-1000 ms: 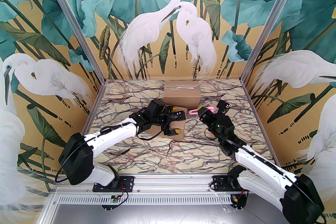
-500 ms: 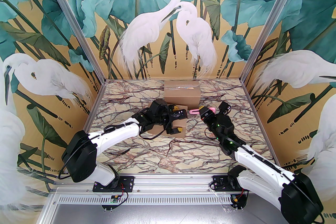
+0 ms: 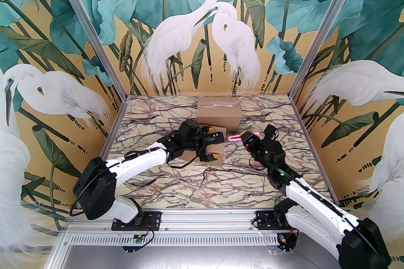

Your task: Unpack the express box

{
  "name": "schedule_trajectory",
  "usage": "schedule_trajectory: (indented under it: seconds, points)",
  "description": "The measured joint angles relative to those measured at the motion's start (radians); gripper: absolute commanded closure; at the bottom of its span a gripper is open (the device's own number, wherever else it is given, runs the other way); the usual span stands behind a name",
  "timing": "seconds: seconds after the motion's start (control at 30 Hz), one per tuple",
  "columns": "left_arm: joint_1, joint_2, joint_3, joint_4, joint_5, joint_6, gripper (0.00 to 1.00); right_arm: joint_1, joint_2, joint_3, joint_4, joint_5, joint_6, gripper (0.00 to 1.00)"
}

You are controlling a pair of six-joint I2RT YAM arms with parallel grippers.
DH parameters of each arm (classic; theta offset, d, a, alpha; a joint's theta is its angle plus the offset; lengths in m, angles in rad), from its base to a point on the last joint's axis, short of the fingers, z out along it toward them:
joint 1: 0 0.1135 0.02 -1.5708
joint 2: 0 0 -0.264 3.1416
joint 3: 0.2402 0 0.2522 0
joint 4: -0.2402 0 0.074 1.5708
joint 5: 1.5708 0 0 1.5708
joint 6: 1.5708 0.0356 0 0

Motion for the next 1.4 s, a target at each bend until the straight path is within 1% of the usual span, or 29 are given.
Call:
schedule_trajectory:
  seconds: [0.2, 0.4, 0.57, 0.8, 0.97, 1.07, 1.27, 1.4]
  points:
    - [0.024, -0.001, -0.014, 0.013, 0.051, 0.033, 0.00, -0.050, 0.061, 0.003, 0.051, -0.106, 0.000, 1.00]
    - [0.036, -0.001, -0.026, 0.043, 0.043, 0.013, 0.00, -0.087, 0.168, 0.024, 0.145, -0.201, 0.008, 1.00]
    - [0.036, -0.001, -0.039, 0.083, 0.013, -0.023, 0.00, -0.102, 0.212, 0.041, 0.176, -0.235, 0.010, 1.00]
    - [0.029, 0.006, -0.040, 0.103, -0.014, -0.086, 0.00, -0.105, 0.203, 0.043, 0.166, -0.230, 0.021, 1.00]
    - [0.023, 0.016, -0.035, 0.111, -0.021, -0.129, 0.00, -0.105, 0.171, 0.043, 0.120, -0.211, 0.034, 1.00]
    - [0.021, 0.016, -0.035, 0.110, -0.018, -0.129, 0.00, -0.107, 0.154, 0.044, 0.090, -0.211, 0.034, 1.00]
    - [0.021, 0.011, -0.035, 0.094, 0.011, -0.108, 0.00, -0.144, 0.149, 0.055, 0.044, -0.285, 0.033, 1.00]
    - [0.032, -0.013, -0.052, 0.072, 0.063, -0.064, 0.00, -0.161, 0.159, 0.069, 0.025, -0.365, 0.021, 1.00]
